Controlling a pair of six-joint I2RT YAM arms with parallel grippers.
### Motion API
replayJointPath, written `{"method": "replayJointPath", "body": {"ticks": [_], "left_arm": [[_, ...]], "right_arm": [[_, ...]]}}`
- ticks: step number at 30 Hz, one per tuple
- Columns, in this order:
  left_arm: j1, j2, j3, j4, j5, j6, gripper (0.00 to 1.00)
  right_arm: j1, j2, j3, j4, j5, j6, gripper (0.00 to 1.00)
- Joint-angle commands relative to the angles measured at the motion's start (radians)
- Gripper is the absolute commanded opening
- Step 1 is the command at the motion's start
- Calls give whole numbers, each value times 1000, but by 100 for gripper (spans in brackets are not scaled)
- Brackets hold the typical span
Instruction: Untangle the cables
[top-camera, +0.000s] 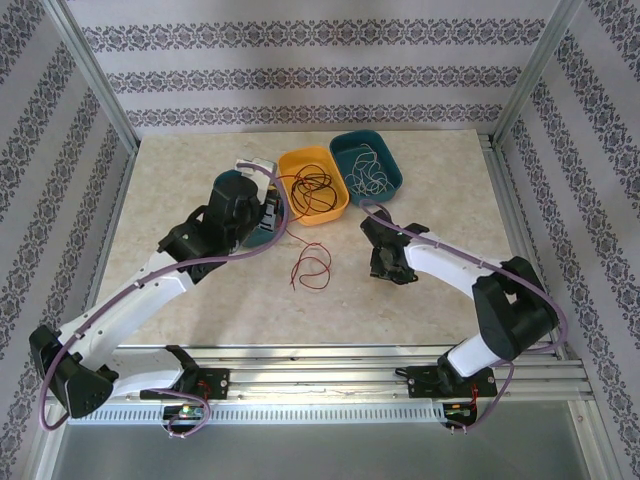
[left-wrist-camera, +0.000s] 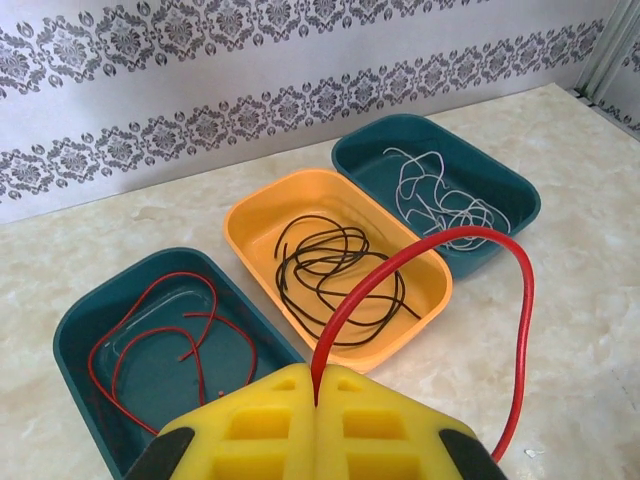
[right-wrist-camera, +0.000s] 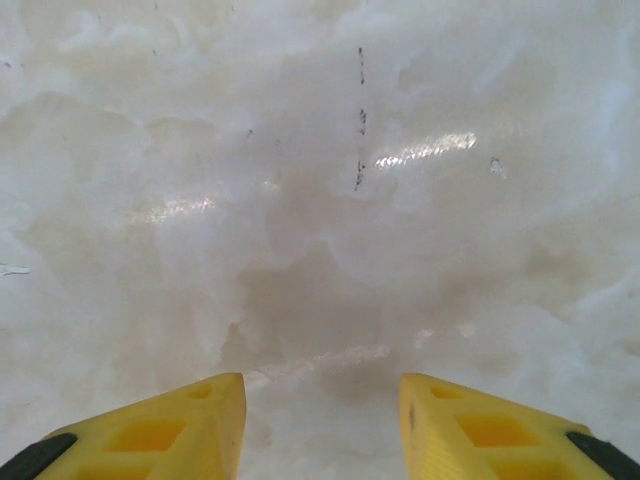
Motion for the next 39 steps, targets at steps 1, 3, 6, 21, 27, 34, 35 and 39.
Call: {"method": "replayJointPath", "body": {"ticks": [1,3,6,21,27,34,35,39], "left_arm": [[13,-38,34,56,22,19,0],[13,-46,36,58,41,16,0],[13,-53,37,66,53,14,0],[15,-58,41,68,63,14,0],[18,-69,30,63,49,12,0],[43,-80,31,35,-1,38,0],[52,-81,33,28,-8,39,0],[91,-88,39,10,-34,42,0]], "right_arm": [[14,-51,-3,-9,15,4,44],[34,-79,1,26,2,-7,44],[74,-109,8,113,-37,-17,45],[135,162,104,494,-282,-32,55],[130,264,126,507,-295,8,38],[99,236,52,480,-248,68,5],[88,225,36,465,-240,76,2],[44,178,-43,448,-238,115,0]]}}
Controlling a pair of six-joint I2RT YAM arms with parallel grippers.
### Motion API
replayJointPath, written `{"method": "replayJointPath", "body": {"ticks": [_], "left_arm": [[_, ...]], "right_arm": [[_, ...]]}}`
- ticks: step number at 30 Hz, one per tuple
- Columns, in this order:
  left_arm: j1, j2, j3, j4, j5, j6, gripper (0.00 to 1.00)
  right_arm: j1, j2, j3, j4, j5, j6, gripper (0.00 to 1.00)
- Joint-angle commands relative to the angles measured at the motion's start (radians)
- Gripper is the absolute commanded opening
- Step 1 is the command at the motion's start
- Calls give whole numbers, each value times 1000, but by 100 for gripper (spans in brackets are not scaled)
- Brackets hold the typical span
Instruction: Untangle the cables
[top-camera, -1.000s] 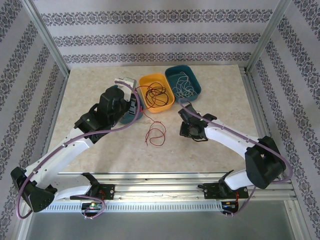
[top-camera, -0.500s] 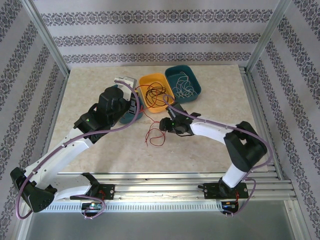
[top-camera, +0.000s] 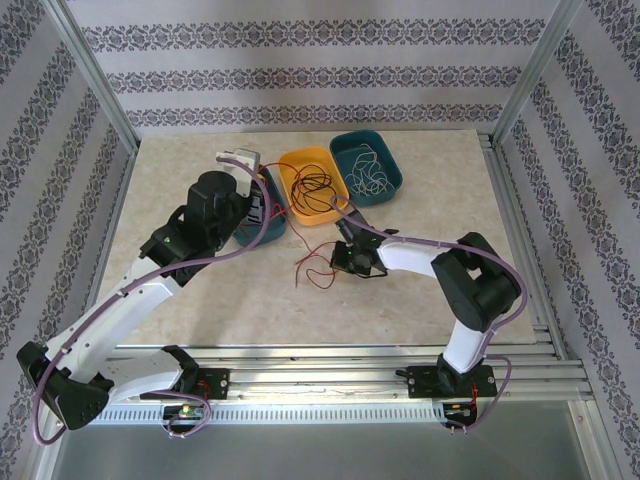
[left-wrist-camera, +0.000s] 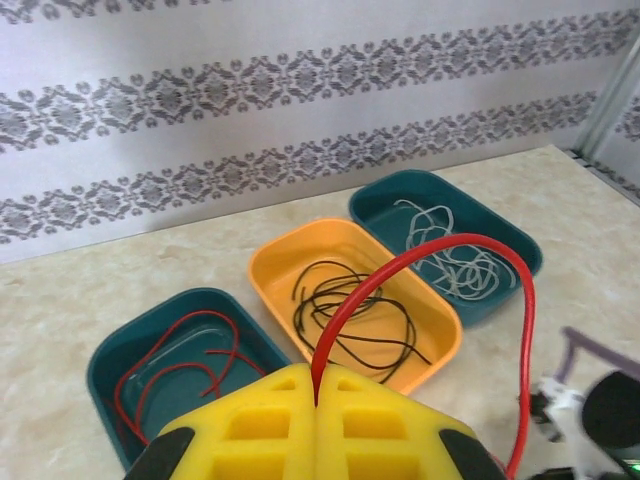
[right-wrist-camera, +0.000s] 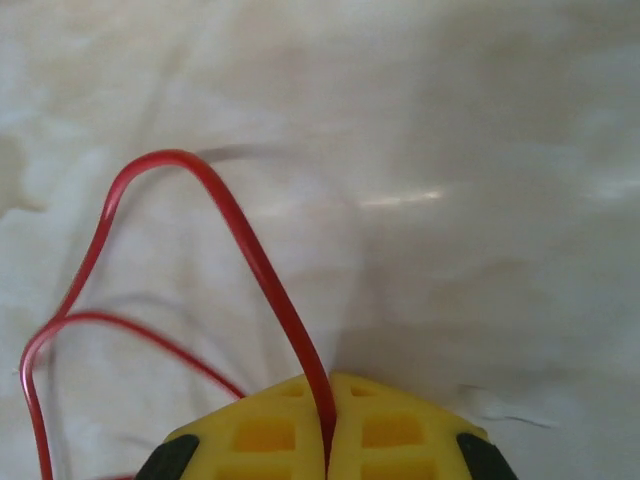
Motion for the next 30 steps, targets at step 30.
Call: {"method": "replayJointPath", "body": {"ticks": [30], "left_arm": [[399,184,97,190,197,-20,0]], "right_arm": [[-57,-267,-155,-234,179,36,2]]}}
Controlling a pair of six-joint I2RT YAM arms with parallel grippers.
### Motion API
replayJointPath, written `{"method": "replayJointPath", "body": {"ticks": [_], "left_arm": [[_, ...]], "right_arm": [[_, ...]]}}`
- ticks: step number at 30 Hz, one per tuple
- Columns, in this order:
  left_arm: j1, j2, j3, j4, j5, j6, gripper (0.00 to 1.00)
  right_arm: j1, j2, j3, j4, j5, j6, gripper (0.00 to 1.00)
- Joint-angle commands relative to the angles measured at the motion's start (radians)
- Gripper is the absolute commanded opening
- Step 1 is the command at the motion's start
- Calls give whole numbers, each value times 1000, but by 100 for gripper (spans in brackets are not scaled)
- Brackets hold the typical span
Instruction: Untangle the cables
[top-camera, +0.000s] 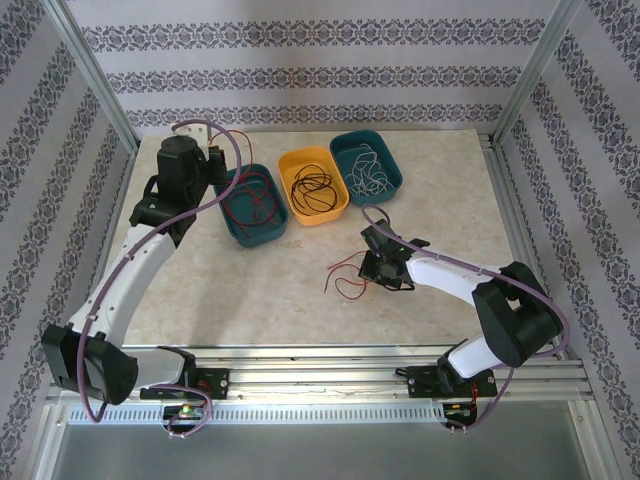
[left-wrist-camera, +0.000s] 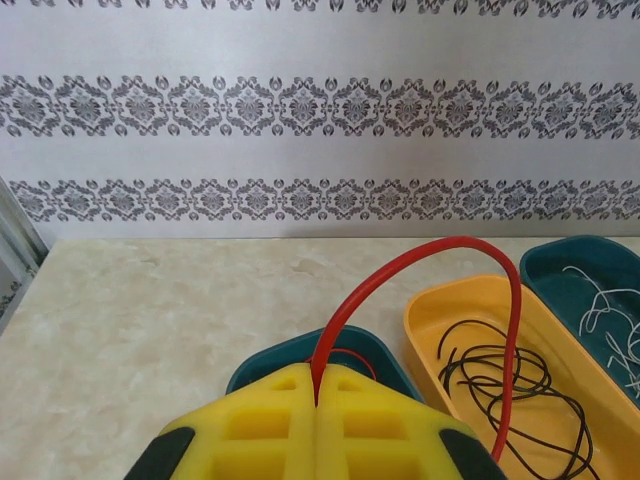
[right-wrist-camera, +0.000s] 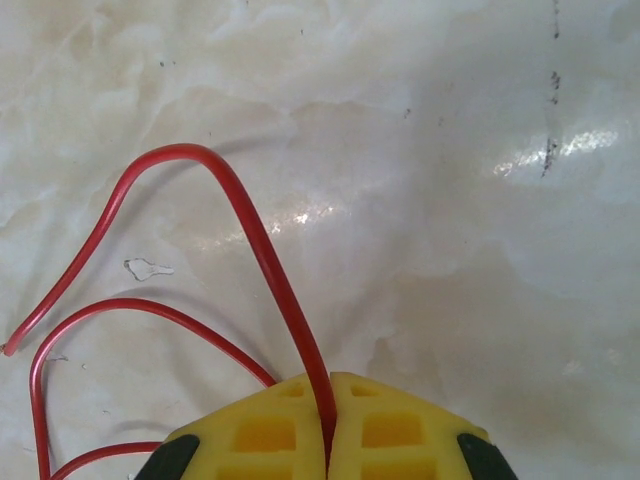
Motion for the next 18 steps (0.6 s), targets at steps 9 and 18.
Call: {"method": "replayJointPath", "body": {"ticks": [9,18], "left_arm": [[48,162,56,81,68,7,0],[63,309,129,-64,100,-100,0]], "right_arm": [[-11,11,15,-32,28,-1,2],[-10,25,26,-35,22,-2,2]]}}
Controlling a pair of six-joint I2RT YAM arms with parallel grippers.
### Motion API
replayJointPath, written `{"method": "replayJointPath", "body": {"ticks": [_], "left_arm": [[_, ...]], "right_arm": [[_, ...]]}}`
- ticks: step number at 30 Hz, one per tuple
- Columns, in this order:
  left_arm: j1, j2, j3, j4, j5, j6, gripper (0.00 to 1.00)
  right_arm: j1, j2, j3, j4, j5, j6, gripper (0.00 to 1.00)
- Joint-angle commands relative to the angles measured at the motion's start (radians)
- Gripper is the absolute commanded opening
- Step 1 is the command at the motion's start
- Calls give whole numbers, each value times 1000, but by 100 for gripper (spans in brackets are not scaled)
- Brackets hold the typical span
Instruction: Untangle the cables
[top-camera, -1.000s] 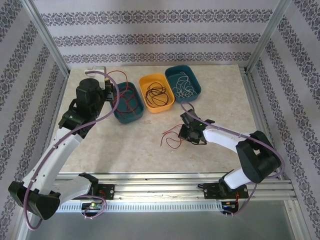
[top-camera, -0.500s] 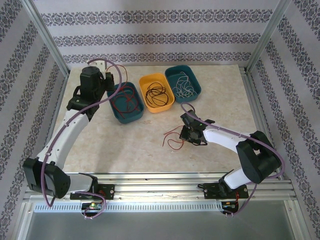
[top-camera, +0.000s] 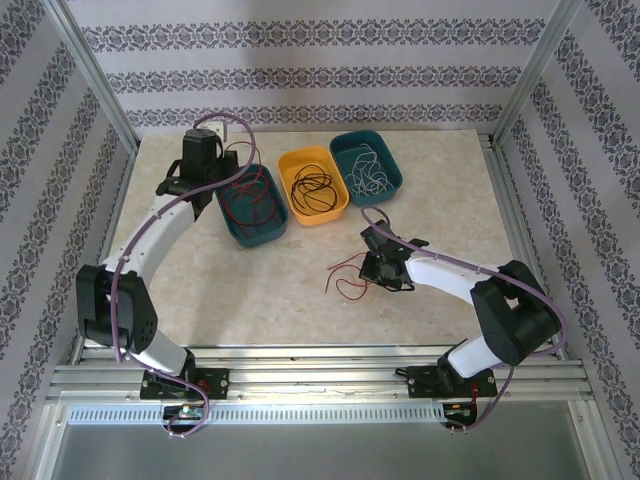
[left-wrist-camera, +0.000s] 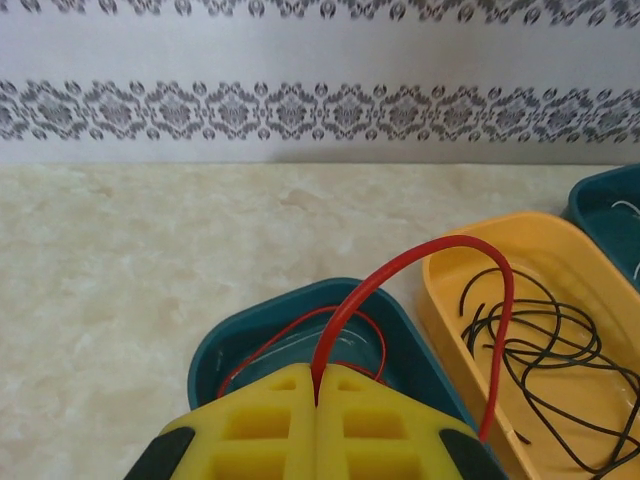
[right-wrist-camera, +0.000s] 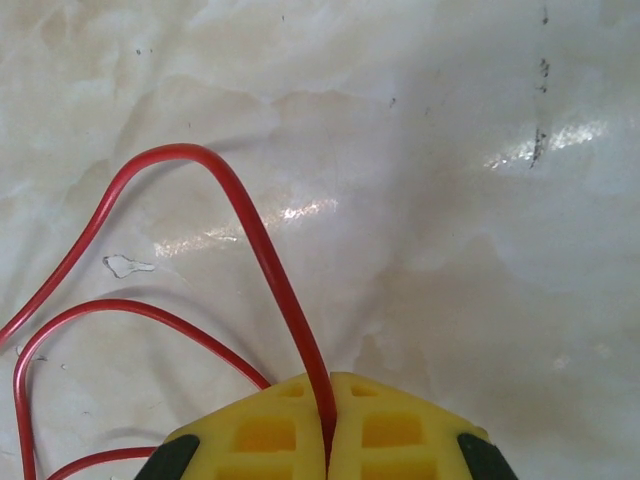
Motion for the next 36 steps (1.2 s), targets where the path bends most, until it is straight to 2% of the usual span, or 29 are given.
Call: {"method": "replayJointPath", "body": {"ticks": [1,15,26,32,36], "left_arm": [[14,32,59,-78,22,-55,0],[21,158,29,-152,23,-114,0],[26,313,61,-198,-11,-87,3],[26,322,77,-201,-13,-71,23],[26,288,85,-201,-7,-64,42]], "right_arm": [[-10,16,28,-26,19,-2,2],[-9,58,73,-38,5,-16,2],[-7,54,62,-36,5,-14,2],[-7,47,56,-39,11,-11,2],[-7,50,55,-37,12,-7,2]]}}
